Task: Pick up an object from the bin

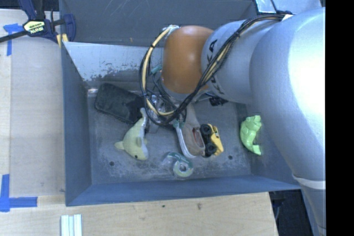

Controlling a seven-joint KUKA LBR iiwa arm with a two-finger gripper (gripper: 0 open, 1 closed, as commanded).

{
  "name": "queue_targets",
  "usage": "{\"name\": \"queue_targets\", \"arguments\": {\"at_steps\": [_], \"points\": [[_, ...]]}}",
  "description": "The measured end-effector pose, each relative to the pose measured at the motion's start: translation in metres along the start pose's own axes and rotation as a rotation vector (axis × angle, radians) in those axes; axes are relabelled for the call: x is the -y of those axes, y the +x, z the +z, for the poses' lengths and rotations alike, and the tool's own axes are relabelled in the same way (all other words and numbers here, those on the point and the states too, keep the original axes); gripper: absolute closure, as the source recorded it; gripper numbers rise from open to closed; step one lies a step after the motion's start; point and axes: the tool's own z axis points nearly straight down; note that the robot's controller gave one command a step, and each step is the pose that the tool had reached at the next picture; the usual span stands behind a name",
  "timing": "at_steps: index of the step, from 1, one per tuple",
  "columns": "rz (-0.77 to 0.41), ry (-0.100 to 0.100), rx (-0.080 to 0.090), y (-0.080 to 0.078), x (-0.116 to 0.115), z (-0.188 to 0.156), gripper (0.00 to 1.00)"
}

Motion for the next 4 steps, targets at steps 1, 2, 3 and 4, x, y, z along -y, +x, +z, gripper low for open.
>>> {"name": "queue_targets", "arguments": {"at_steps": [1, 2, 3, 4], "points": [[0.0, 0.0, 0.0, 0.0, 0.0, 0.0, 1.0], [0.0, 0.0, 0.0, 0.0, 0.0, 0.0, 1.0], [0.0, 0.0, 0.0, 0.0, 0.0, 0.0, 1.0], [0.0, 0.0, 0.0, 0.0, 0.0, 0.0, 1.0]]}}
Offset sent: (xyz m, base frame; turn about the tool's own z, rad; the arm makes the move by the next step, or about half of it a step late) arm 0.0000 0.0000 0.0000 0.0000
